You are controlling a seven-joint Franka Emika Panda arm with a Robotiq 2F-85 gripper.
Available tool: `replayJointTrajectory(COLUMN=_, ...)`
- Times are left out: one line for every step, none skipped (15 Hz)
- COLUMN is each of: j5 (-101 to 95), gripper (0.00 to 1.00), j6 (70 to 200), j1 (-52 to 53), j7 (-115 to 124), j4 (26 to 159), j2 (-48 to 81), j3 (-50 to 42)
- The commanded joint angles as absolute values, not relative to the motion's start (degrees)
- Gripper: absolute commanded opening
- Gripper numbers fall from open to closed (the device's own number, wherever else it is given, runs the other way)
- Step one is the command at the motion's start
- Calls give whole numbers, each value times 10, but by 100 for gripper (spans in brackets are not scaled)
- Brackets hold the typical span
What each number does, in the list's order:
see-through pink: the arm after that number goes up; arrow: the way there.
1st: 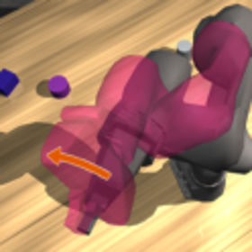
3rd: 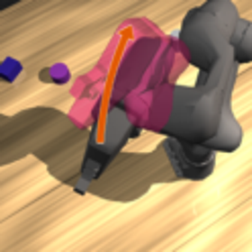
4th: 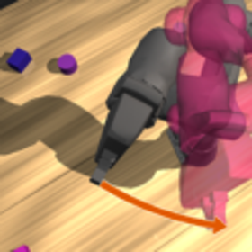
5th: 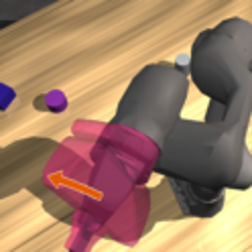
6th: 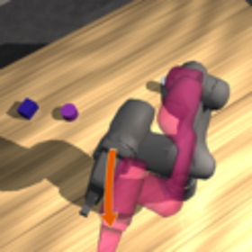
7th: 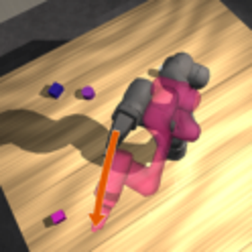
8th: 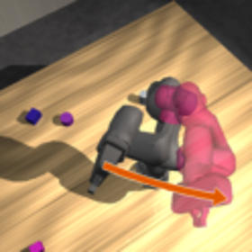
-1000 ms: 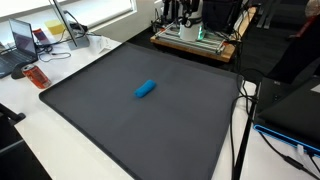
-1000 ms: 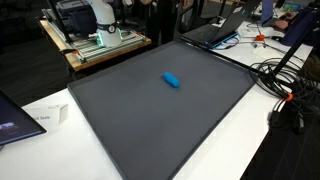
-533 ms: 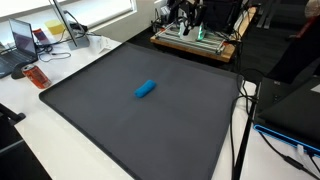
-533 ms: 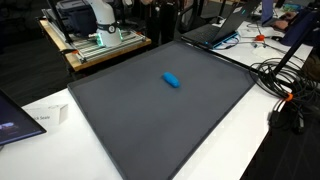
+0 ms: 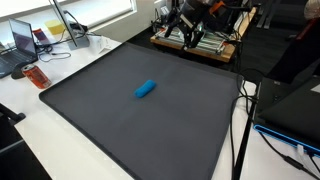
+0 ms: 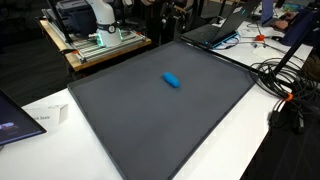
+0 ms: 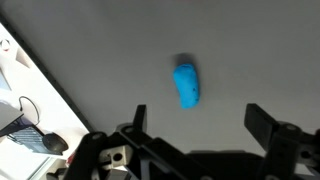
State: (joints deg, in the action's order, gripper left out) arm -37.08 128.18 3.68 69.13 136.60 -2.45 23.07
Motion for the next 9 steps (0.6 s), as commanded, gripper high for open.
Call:
replayJointTrajectory(j5=-417, gripper=100, j6=1266, j1=76, j7=721, j4=1309, j2=50, j3=190)
replayJointTrajectory(j5=-426, gripper=100, j6=1263, j1=84, j7=723, j4=1299, j2=64, j3=179)
replayJointTrajectory(j5=-429, gripper=100, j6=1258, j1=93, j7=724, j4=1288, j2=78, j3=169)
replayJointTrajectory(j5=-434, gripper=100, j6=1248, j1=101, j7=729, j4=1275, j2=93, j3=158)
replayJointTrajectory(j5=-430, gripper=100, j6=1244, j1=107, j7=729, j4=1264, j2=106, j3=149)
replayJointTrajectory(j5=-434, gripper=100, j6=1233, j1=115, j7=737, j4=1250, j2=121, j3=139)
replayJointTrajectory(j5=-432, gripper=100, j6=1223, j1=122, j7=739, j4=1237, j2=134, j3=132)
replayJointTrajectory(j5=-430, gripper=100, j6=1213, j1=129, j7=740, j4=1221, j2=151, j3=124)
replayJointTrajectory(j5=-433, gripper=100, j6=1199, j1=137, j7=749, j4=1207, j2=164, j3=116)
